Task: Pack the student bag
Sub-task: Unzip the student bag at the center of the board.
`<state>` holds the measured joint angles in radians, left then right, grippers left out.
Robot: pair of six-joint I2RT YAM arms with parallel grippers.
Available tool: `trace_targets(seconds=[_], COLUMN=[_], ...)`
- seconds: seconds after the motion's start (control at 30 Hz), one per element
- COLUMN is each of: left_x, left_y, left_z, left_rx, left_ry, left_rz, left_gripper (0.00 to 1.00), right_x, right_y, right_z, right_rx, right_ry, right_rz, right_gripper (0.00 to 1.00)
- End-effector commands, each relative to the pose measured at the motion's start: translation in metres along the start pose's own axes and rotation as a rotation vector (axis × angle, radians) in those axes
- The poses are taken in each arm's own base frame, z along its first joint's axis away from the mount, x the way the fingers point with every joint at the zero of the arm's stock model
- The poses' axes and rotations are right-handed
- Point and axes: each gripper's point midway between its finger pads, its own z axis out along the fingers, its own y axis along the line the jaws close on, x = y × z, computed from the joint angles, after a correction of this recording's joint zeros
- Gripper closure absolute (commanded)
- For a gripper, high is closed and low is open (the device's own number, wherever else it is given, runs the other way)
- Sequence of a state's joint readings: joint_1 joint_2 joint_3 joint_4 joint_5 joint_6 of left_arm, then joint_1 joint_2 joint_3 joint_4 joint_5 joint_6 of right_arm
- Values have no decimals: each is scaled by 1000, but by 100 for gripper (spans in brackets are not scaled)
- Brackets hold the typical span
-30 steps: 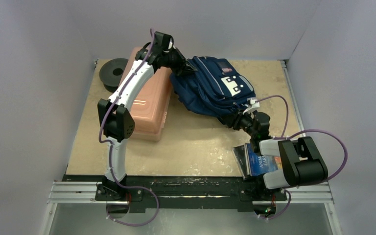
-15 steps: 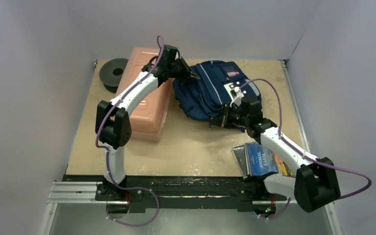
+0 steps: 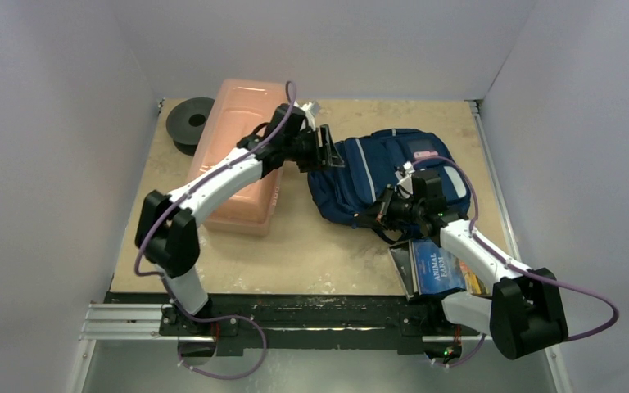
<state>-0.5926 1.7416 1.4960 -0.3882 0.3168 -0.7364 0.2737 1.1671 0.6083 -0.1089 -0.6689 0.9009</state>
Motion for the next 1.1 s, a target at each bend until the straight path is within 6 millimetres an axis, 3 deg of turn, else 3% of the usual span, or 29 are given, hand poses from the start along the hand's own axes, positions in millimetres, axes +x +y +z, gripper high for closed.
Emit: trace_targets(seconds=[0.0, 0.07, 0.17, 0.3, 0.47, 0.67, 1.07], left_x=[-4, 23, 67, 91, 118, 130, 136], left_y=[-19, -29, -39, -42, -53, -52, -39], left_z=[-78, -85, -75, -46, -18, 6, 23], left_rx=[25, 64, 31, 7, -11, -69, -215], left_ry=[-108, -121, -189, -300, -274, -200, -115], left_rz=[292, 397, 576, 643, 741, 790, 900], left_gripper=[40, 42, 43, 41, 45, 49, 62], right_x=[-17, -18, -16, -16, -14, -16, -21], right_y=[34, 27, 20, 28, 30, 22, 28], right_z=[-10, -8, -10, -16, -19, -18, -23], right_rx=[-114, -55, 22, -8, -31, 3, 11], right_ry=[-41, -35, -13, -50, -73, -100, -129], right_rz=[30, 93, 154, 233, 340, 374, 386], right_gripper=[100, 100, 100, 100, 100, 100, 100])
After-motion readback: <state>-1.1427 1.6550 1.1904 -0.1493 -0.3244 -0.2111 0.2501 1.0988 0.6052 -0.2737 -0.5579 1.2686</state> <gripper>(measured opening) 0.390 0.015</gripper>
